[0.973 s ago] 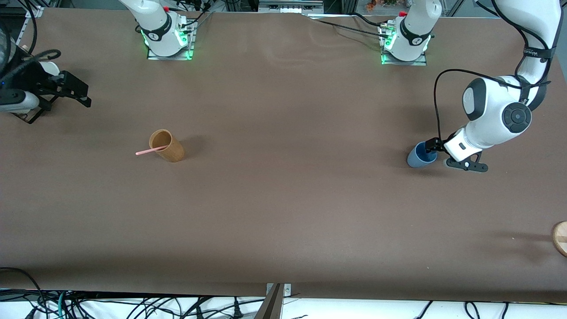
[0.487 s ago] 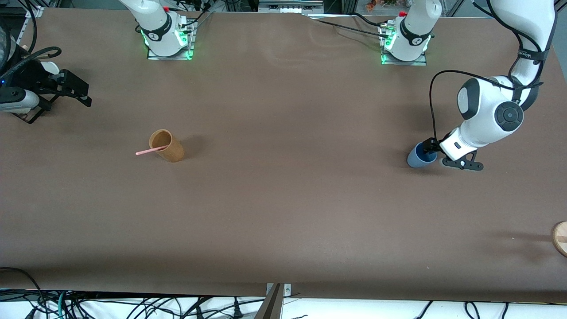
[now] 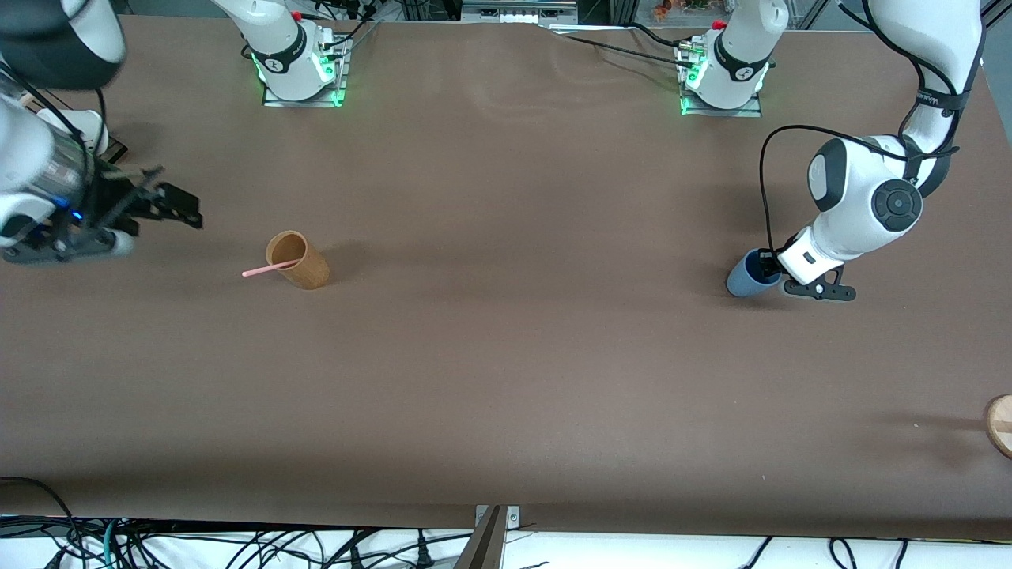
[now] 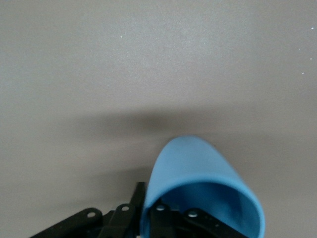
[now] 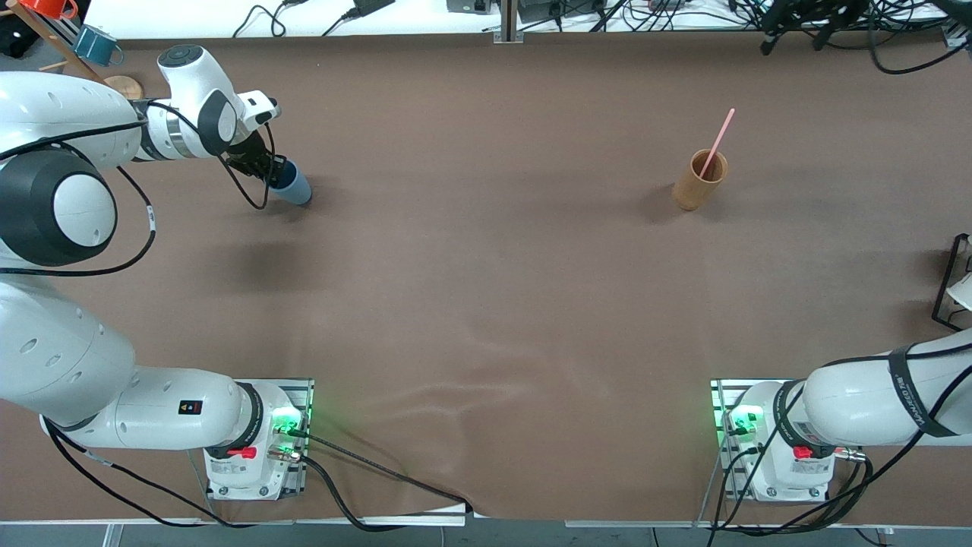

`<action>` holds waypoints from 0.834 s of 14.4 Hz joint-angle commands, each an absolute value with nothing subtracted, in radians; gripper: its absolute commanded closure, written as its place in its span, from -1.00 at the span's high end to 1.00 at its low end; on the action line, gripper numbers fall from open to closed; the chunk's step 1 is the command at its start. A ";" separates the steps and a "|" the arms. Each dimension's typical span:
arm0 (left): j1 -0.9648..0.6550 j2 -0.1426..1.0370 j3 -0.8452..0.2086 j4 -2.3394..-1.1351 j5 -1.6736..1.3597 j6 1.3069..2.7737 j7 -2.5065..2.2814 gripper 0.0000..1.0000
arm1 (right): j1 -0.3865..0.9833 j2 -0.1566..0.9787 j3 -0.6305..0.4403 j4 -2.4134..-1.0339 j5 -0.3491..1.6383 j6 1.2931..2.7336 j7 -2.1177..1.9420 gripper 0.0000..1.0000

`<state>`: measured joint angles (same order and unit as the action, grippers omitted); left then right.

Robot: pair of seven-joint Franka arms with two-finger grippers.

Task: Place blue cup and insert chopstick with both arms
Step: 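Carry the blue cup toward the table middle while the right gripper grasps the chopstick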

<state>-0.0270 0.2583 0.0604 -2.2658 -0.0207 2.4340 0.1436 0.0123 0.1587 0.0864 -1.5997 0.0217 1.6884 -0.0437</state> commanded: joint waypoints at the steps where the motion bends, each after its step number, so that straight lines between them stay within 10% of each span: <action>1: -0.040 0.247 0.063 -2.260 -0.040 2.421 0.108 -1.00 | 0.043 0.210 0.083 -1.652 0.025 1.808 -0.003 1.00; 12: -0.388 0.467 -0.133 -1.740 -0.110 2.180 -0.435 -1.00 | 0.077 0.121 0.055 -2.088 0.009 2.145 0.103 0.98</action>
<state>-0.3331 0.3397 -0.1198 -1.9051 -0.0950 2.2225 -0.3329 0.0758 0.1855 0.0639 -2.0179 0.0179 2.1218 0.0843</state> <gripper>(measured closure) 0.943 0.004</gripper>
